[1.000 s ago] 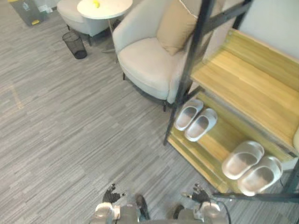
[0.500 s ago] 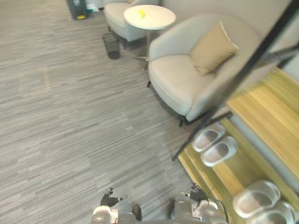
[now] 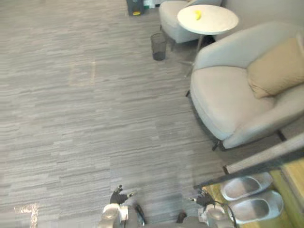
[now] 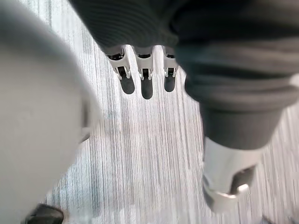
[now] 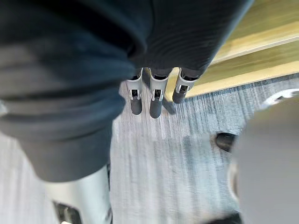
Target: Organize the slippers on the shoe rack
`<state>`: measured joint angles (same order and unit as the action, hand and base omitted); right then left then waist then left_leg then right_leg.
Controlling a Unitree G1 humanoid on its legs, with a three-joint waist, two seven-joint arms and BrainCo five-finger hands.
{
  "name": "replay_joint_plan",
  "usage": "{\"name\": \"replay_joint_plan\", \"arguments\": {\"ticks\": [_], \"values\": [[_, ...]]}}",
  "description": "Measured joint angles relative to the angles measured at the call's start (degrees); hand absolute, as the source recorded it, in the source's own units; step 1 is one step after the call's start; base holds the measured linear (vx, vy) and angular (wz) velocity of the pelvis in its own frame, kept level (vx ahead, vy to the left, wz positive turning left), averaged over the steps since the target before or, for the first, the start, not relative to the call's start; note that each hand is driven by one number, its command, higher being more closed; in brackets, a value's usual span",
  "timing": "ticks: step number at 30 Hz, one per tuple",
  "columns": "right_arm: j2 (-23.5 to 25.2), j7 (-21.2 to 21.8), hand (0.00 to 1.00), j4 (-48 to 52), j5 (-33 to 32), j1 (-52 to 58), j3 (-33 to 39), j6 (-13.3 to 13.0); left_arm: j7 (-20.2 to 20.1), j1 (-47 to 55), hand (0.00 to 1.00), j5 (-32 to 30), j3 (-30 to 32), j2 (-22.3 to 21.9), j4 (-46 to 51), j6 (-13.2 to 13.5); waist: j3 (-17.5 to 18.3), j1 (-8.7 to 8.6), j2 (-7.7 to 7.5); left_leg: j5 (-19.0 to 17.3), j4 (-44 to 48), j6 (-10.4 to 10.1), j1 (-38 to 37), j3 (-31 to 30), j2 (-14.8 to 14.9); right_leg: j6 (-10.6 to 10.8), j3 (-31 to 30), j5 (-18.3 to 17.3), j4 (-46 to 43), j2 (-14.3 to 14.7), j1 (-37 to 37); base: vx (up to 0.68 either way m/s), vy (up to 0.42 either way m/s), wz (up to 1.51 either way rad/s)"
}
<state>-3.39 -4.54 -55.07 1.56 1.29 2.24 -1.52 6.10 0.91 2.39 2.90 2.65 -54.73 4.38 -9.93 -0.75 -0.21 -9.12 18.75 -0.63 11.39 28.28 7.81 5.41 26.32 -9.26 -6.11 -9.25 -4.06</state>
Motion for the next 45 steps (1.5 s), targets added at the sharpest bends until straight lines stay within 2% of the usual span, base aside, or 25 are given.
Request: {"name": "replay_joint_plan", "arguments": {"ticks": [5,8,9,10,12,14,16,17,20,21,24,25,28,30,31,32,33,34,36,38,39,40,41,42,45], "values": [[2.3,0.1,0.00,-0.3,0.2,-0.4,-0.1,0.3,0.3,2.4,0.00,0.1,0.5,2.2,-0.7,-0.3,-0.3,1.06,-1.71,0.3,-4.1,0.7,-5.8,-3.7,-4.0,0.4,1.5,0.3,-4.1,-2.3,-5.0,0.15,0.061,0.56],[3.0,0.6,0.00,-0.4,0.7,-1.4,-0.1,0.4,0.3,2.7,0.00,0.0,0.6,2.1,-1.0,-0.3,-0.2,0.98,-1.78,0.1,-8.7,1.0,-9.9,-6.5,-5.3,-0.5,-1.0,1.0,-28.0,-7.1,3.3,0.15,0.072,0.57],[3.3,0.8,0.00,-0.2,0.7,-1.9,-0.2,0.2,0.4,2.6,0.00,0.1,0.5,2.8,-1.2,-0.6,-0.5,-0.01,-2.63,0.1,-10.7,1.1,-11.4,-9.2,-5.9,-0.4,-6.1,-3.6,-36.8,-7.1,8.4,0.15,-0.022,0.77],[3.4,1.2,0.00,-0.2,0.7,-1.9,-0.3,0.2,0.4,2.6,0.00,0.1,0.5,2.9,-1.2,-0.8,-0.6,-0.06,-2.88,-0.1,-11.2,1.3,-12.1,-10.4,-5.8,-0.9,-7.3,-5.6,-37.5,-5.9,9.6,0.18,-0.082,0.80],[3.1,1.2,0.00,0.3,0.7,-1.8,-0.5,-0.2,0.7,2.6,0.00,0.5,0.5,2.6,-1.1,-0.9,-0.8,-0.13,-2.54,0.0,-13.3,1.1,-14.9,-13.7,-4.6,-2.9,-9.0,-8.7,-34.7,-1.3,12.8,0.21,-0.095,0.74],[2.3,1.1,0.00,0.5,0.6,-2.0,-0.5,-0.7,1.0,1.8,0.00,1.3,0.5,1.7,-1.2,-0.8,-1.2,-0.39,-1.72,-0.8,-14.3,-0.4,-16.6,-17.9,-3.0,-3.6,-10.2,-8.4,-27.1,2.4,16.6,0.23,-0.134,1.09],[1.5,1.1,0.00,0.3,0.5,-1.8,-0.5,-0.8,1.0,1.6,0.00,1.5,0.6,1.2,-1.2,-0.6,-1.2,-0.53,-1.96,-1.8,-14.5,-1.9,-16.8,-22.4,-3.2,-2.4,-14.0,-3.1,-15.5,3.5,18.0,0.23,-0.196,1.29],[1.1,1.1,0.00,0.1,0.5,-1.3,-0.5,-0.8,0.9,1.5,0.00,1.7,0.7,1.2,-1.2,-0.4,-1.2,-0.67,-2.66,-2.4,-14.4,-2.9,-17.2,-24.8,-4.5,-2.4,-15.5,2.6,-12.9,2.7,17.9,0.31,-0.267,1.34],[-1.2,0.9,0.00,-0.4,0.2,-1.4,0.6,-0.6,1.0,2.3,0.00,2.0,2.5,-1.6,-1.2,0.1,-0.5,-0.38,1.46,-4.1,-12.8,-5.4,-17.4,-29.0,-1.2,-4.0,-11.1,-3.2,-16.3,3.8,16.6,0.39,-0.235,0.81],[-1.1,0.9,0.00,-0.2,0.2,-1.6,1.3,-0.6,0.9,2.2,0.00,2.2,2.9,-1.8,-1.1,0.1,-0.8,-0.40,2.39,-4.3,-10.7,-5.8,-16.9,-29.0,-0.8,-4.0,-10.3,-4.0,-16.2,4.0,15.4,0.51,-0.241,0.72],[-0.4,0.5,0.00,0.4,0.2,-0.7,1.9,0.0,0.1,2.6,0.00,2.3,5.6,-2.2,1.5,0.1,-1.5,-0.22,1.65,-5.9,17.3,-10.3,-6.8,-26.9,3.0,-6.0,-6.9,-5.9,-12.4,5.6,7.1,0.45,-0.172,0.43],[0.3,0.0,0.00,0.4,0.1,-0.5,1.5,0.0,0.1,3.1,0.00,2.5,7.0,-2.4,3.5,0.2,-1.7,0.86,1.43,-6.2,29.4,-10.0,-2.6,-22.1,6.6,-6.9,-6.5,-6.5,-9.8,7.0,2.7,0.45,-0.119,-0.08],[1.8,-0.4,0.00,0.4,0.0,-1.1,1.5,0.0,0.0,2.5,0.00,2.6,7.1,-1.6,4.7,0.3,-1.8,1.11,0.04,-8.6,34.1,-5.6,3.9,-14.1,8.6,-6.7,-6.2,-6.8,-3.7,7.2,-4.4,0.50,-0.057,0.00],[2.1,-0.5,0.00,0.2,-0.4,-1.6,1.6,0.2,0.0,0.9,0.00,2.8,7.1,-1.4,4.7,0.3,-2.3,1.42,-0.87,-9.4,27.2,-3.0,9.2,-9.8,6.2,-6.7,-5.8,-6.8,-1.1,5.5,-7.4,0.48,0.060,0.03],[2.3,-0.6,0.00,0.1,-0.4,-1.7,1.6,0.3,0.0,0.3,0.00,2.8,7.1,-1.0,4.7,0.4,-2.8,1.63,-1.55,-7.3,19.4,-0.8,11.5,-8.4,3.3,-6.6,-5.3,-6.8,-0.7,3.7,-8.9,0.51,0.166,0.10],[2.3,-0.6,0.00,0.1,-0.4,-1.7,1.6,0.3,0.0,0.1,0.00,2.8,6.9,-0.9,4.8,0.4,-3.0,1.68,-1.79,-1.5,8.4,-0.3,12.6,-8.3,0.2,-6.1,-5.2,-6.9,-0.6,2.7,-10.3,0.67,0.237,0.05],[2.2,-0.6,0.00,-0.1,-0.4,-1.7,1.6,0.4,0.0,0.2,0.00,2.8,6.6,-1.0,4.8,0.4,-3.1,2.29,-1.91,7.3,3.0,2.4,12.2,-9.0,-1.8,-5.0,-5.7,-7.1,-0.5,2.5,-11.5,0.59,0.212,0.08],[2.9,-0.7,0.00,-0.5,-0.4,-1.7,1.5,0.5,0.1,-0.4,0.00,2.8,6.4,0.1,4.6,0.4,-2.9,2.68,-3.99,7.1,1.9,3.9,10.5,-8.0,-4.1,-3.8,-6.1,-6.3,0.2,0.4,-12.2,0.57,0.189,0.23],[4.0,-0.6,0.00,-0.9,-0.3,-3.1,1.0,0.3,0.2,-1.0,0.00,2.8,6.3,0.6,4.3,0.6,-2.7,2.76,-4.70,5.4,2.4,5.9,10.7,-9.0,-4.9,-3.5,-8.3,0.7,0.6,0.8,-11.6,0.55,0.195,0.38],[4.4,-0.5,0.00,-0.9,-0.3,-3.7,1.1,-0.1,0.2,-0.4,0.00,2.8,6.7,1.2,3.4,0.2,-2.6,2.88,-4.93,2.6,4.4,7.2,8.5,-9.9,-5.3,-0.4,-11.5,6.7,-7.5,0.1,-10.1,0.59,0.231,0.21],[4.6,-0.4,0.00,-1.1,-0.3,-3.4,1.6,-0.2,0.3,0.7,0.00,2.9,6.6,1.2,2.9,0.1,-2.7,2.86,-4.68,-0.2,2.8,5.8,4.1,-10.2,-5.3,2.5,-14.2,9.7,-19.3,-1.1,-6.9,0.51,0.178,0.00],[4.8,-0.4,0.00,-1.3,-0.3,-3.3,1.7,-0.3,0.3,1.3,0.00,2.9,6.6,1.6,2.2,0.1,-2.8,2.69,-4.81,-2.3,1.2,4.4,0.4,-10.3,-5.8,4.8,-15.9,8.9,-30.1,-2.1,-3.3,0.55,0.136,0.07],[4.9,-0.2,0.00,-1.6,-0.3,-3.0,1.7,-0.1,0.3,1.4,0.00,2.9,6.1,2.1,1.1,-0.1,-2.8,2.29,-4.98,-3.2,-1.0,4.5,-3.4,-10.4,-6.8,5.3,-16.3,5.7,-42.2,-3.6,2.0,0.51,0.053,0.06],[4.7,0.0,0.00,-1.9,-0.3,-2.8,1.7,0.0,0.3,1.7,0.00,2.8,5.4,2.1,0.4,-0.2,-2.7,1.82,-5.06,-3.4,-5.2,4.4,-9.2,-10.5,-7.4,0.6,-14.5,1.4,-49.8,-4.0,7.5,0.39,-0.004,0.04],[3.7,0.0,0.00,-1.5,-0.3,-3.6,1.6,-0.3,0.3,2.1,0.00,2.8,4.5,1.6,-0.6,-0.2,-2.8,0.49,-2.97,-3.9,-9.6,3.3,-15.4,-10.7,-6.0,-3.7,-9.6,-4.8,-47.2,-2.6,14.3,0.37,-0.038,-0.02]]}}
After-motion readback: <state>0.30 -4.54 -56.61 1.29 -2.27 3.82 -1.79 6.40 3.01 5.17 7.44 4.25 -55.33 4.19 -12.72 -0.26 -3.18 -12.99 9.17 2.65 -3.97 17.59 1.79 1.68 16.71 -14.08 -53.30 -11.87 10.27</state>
